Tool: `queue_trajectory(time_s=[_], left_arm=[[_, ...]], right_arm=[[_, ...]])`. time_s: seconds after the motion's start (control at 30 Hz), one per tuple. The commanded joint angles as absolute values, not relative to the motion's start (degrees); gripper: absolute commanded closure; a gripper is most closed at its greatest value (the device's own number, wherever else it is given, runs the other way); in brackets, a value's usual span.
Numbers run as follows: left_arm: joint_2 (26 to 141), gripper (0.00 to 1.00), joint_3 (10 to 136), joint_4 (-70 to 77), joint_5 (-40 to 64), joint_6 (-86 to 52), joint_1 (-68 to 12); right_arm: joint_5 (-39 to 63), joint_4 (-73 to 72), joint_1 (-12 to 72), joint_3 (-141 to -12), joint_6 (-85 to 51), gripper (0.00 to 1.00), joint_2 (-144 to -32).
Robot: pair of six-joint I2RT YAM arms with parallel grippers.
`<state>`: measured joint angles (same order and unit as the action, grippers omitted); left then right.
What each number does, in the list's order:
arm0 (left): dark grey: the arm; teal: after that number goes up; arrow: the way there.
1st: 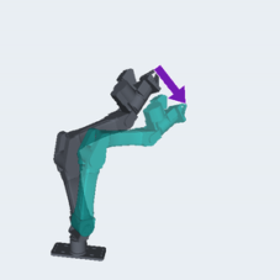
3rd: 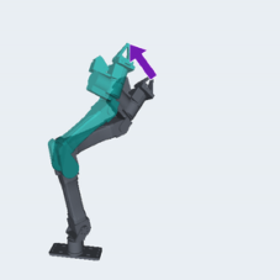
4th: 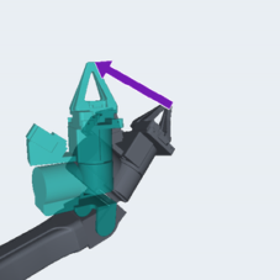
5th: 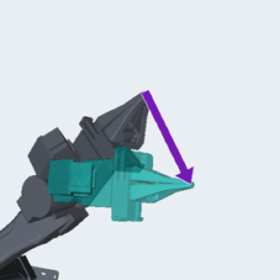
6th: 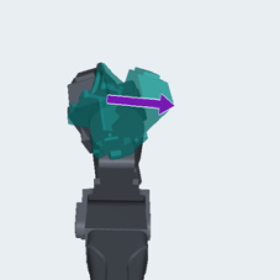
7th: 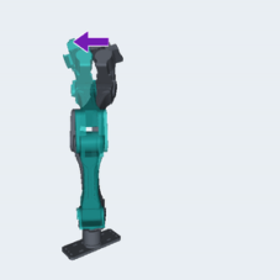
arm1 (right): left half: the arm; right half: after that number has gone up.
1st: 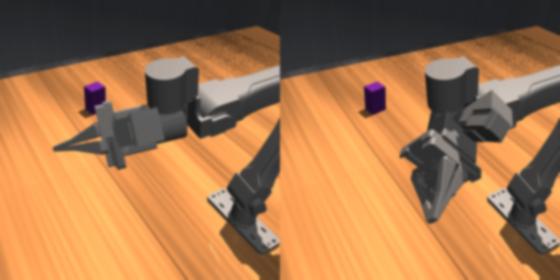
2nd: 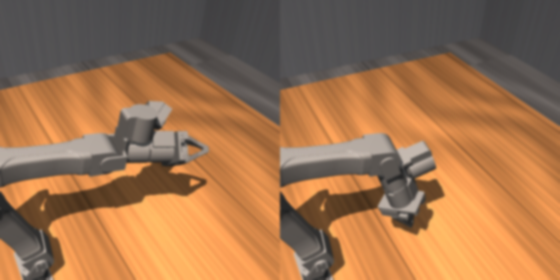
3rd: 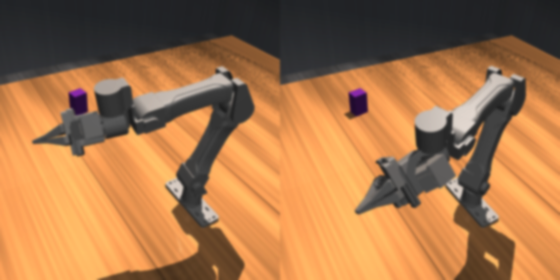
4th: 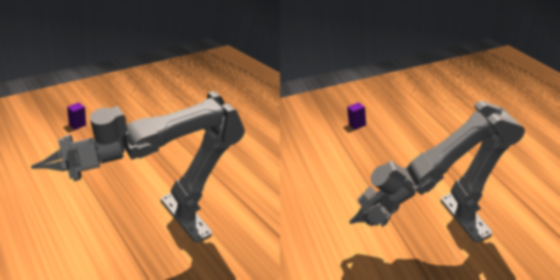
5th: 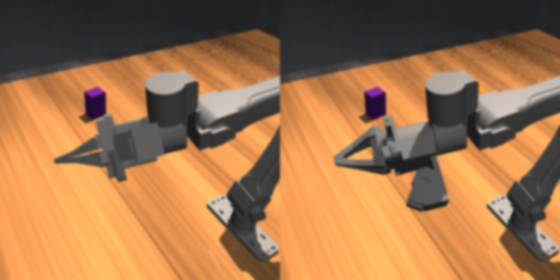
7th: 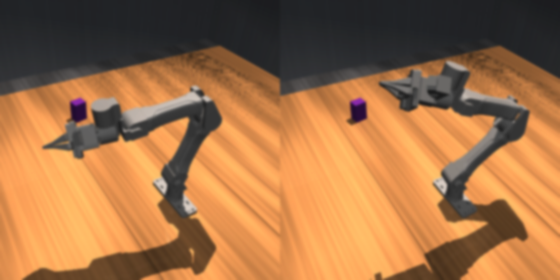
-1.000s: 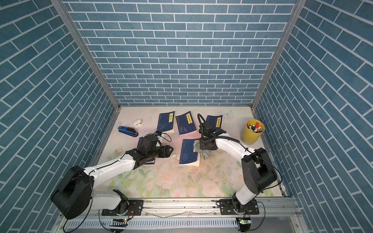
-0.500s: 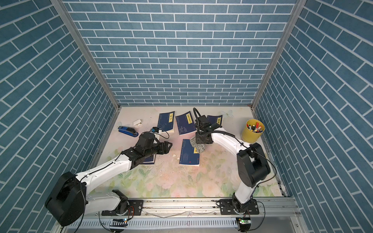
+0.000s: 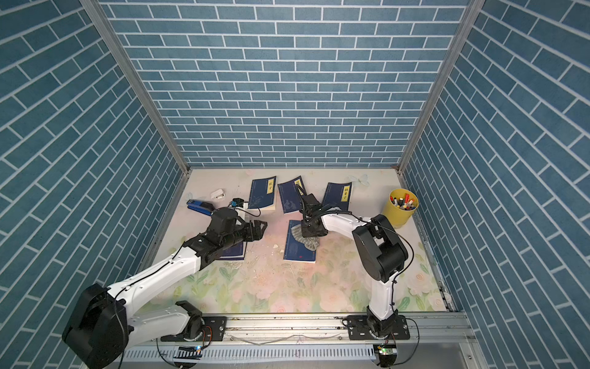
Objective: Wipe the cover of the book
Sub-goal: Wipe the dirt from the cover of the book.
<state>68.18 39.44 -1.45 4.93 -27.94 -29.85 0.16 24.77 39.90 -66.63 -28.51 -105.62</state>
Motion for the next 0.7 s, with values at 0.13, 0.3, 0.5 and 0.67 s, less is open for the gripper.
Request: queue_trajectory(time_s=[0.13, 0.3, 0.5, 0.67], left_arm=[[68.3, 0.13, 40.3, -4.2, 4.2, -26.5, -28.1], [68.4, 0.13, 40.5, -4.5, 4.5, -26.2, -27.6], [67.2, 0.13, 39.4, -4.1, 4.9, -26.8, -27.3], [66.9, 0.13, 39.2, -4.1, 5.3, -26.8, -26.9]], right_arm=[[-0.3, 28.8, 45.8, -52.5, -38.9, 1.00, -98.3], [-1.1, 28.3, 42.9, -54.6, -36.2, 1.00, -100.8], [2.1, 27.2, 34.0, -65.3, -30.2, 1.00, -110.2], [2.7, 31.0, 33.0, -72.6, -27.6, 1.00, -113.4]])
